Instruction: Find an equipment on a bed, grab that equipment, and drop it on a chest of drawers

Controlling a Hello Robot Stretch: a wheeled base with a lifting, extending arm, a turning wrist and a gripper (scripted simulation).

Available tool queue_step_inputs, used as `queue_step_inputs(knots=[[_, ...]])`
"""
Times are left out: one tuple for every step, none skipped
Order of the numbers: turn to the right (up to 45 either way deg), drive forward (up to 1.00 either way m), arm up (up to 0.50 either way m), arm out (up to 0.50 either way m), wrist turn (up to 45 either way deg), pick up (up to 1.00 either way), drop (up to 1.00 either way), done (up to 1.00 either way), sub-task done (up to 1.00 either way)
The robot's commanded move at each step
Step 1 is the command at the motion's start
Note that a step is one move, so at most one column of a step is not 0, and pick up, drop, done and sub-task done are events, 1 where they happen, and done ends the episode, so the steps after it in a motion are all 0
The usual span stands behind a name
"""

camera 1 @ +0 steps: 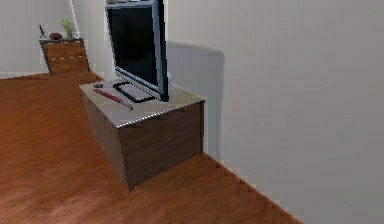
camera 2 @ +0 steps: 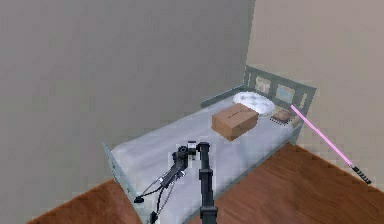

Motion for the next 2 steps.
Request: queue_step_inputs(knots=[[0.0, 0.0, 0.0, 0.0, 45.0, 0.0, 0.0, 0.0, 0.0], [0.0, 0.0, 0.0, 0.0, 45.0, 0.0, 0.0, 0.0, 0.0]])
